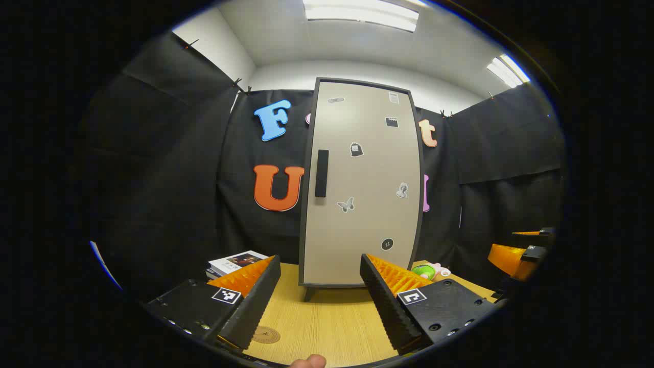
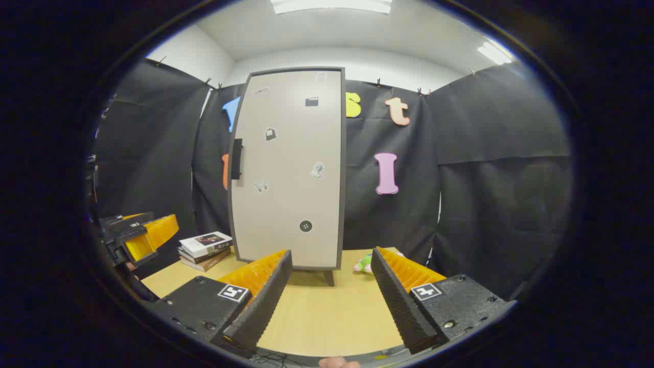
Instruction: Open the cabinet door with the right hand, grasp the bottle in the cabinet with the left hand and place it on the coaster, then close the cabinet door with the right hand.
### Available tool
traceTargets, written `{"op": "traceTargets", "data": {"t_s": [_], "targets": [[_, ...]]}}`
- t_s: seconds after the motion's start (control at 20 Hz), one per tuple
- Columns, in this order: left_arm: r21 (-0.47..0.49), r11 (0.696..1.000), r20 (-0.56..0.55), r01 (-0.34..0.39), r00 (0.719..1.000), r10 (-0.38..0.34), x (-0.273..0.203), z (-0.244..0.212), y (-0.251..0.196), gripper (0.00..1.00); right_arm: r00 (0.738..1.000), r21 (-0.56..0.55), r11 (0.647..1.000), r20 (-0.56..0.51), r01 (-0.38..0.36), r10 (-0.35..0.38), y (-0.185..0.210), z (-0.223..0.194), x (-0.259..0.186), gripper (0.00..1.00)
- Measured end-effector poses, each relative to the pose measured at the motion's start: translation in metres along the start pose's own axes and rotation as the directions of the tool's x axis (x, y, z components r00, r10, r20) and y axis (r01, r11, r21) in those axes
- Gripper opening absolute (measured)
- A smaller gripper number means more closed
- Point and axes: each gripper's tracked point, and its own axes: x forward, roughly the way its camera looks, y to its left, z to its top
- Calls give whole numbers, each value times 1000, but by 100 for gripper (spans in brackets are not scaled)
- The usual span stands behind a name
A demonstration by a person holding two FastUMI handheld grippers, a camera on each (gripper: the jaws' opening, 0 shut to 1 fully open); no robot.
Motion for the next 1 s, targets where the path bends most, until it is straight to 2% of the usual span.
{"op": "traceTargets", "data": {"t_s": [0.75,0.9,1.0], "targets": [[6,1000,1,29,1000,-29,4,1,-10,95,999,24,999,-6,37,-37,-10,-3,-1,100],[14,1000,1,24,1000,-24,6,0,-8,95,999,29,999,-7,37,-37,-11,-3,2,97],[18,1000,5,19,1000,-19,8,0,-7,95,999,30,999,-6,36,-36,-10,-3,4,100]]}}
